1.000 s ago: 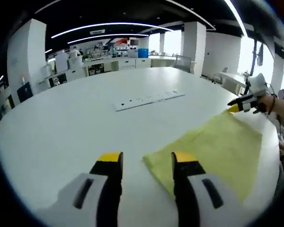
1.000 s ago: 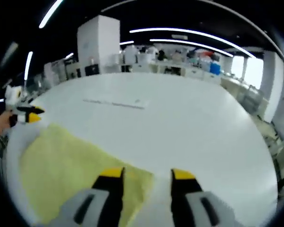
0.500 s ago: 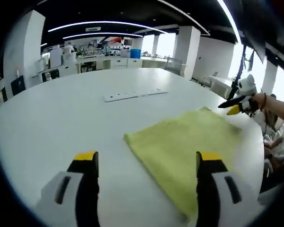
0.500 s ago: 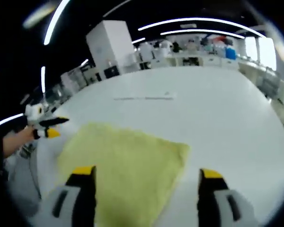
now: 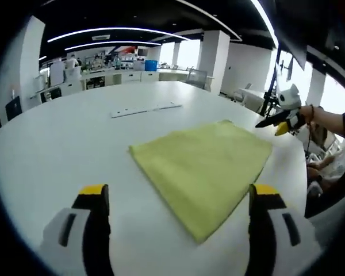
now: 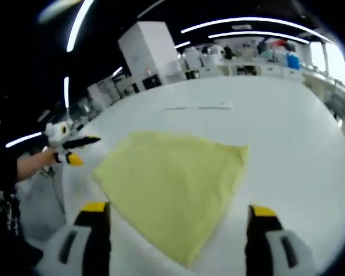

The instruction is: Fold the garment on the visible template until the final outline fits inside the template.

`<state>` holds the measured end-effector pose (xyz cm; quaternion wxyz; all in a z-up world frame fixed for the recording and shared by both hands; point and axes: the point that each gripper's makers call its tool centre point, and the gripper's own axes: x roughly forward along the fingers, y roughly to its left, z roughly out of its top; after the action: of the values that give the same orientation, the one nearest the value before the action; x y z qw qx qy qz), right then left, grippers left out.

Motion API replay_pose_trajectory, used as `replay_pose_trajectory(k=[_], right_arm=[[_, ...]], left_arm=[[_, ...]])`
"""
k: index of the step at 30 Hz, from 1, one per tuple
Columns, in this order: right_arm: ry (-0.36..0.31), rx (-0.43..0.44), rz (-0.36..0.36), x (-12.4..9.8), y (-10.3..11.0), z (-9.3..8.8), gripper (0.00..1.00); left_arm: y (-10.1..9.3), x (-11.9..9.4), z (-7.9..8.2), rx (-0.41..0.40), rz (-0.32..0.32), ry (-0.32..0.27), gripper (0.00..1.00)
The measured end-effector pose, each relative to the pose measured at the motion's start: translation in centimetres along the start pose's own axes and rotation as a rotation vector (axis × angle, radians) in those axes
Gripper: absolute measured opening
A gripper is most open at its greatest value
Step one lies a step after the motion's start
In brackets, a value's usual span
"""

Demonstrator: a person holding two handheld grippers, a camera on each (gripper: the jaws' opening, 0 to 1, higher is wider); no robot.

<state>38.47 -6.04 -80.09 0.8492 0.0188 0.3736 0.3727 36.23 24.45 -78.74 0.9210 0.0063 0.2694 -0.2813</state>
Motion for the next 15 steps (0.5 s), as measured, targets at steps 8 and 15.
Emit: replay_pose_trajectory(k=[8,15], right_arm=[[-0.004,-0.003,-0.011,-0.9,0.2,-1.6,0.88],[0.026,0.007,-0.041,-1.3,-0.7,-3.4,0.54]], left_arm=[[-1.1,-0.8,-1.6,-0.003,-0.019,0.01,0.83],[-1.8,-1.2,-3.4,-0.026,-0.032,0.043,0.48]])
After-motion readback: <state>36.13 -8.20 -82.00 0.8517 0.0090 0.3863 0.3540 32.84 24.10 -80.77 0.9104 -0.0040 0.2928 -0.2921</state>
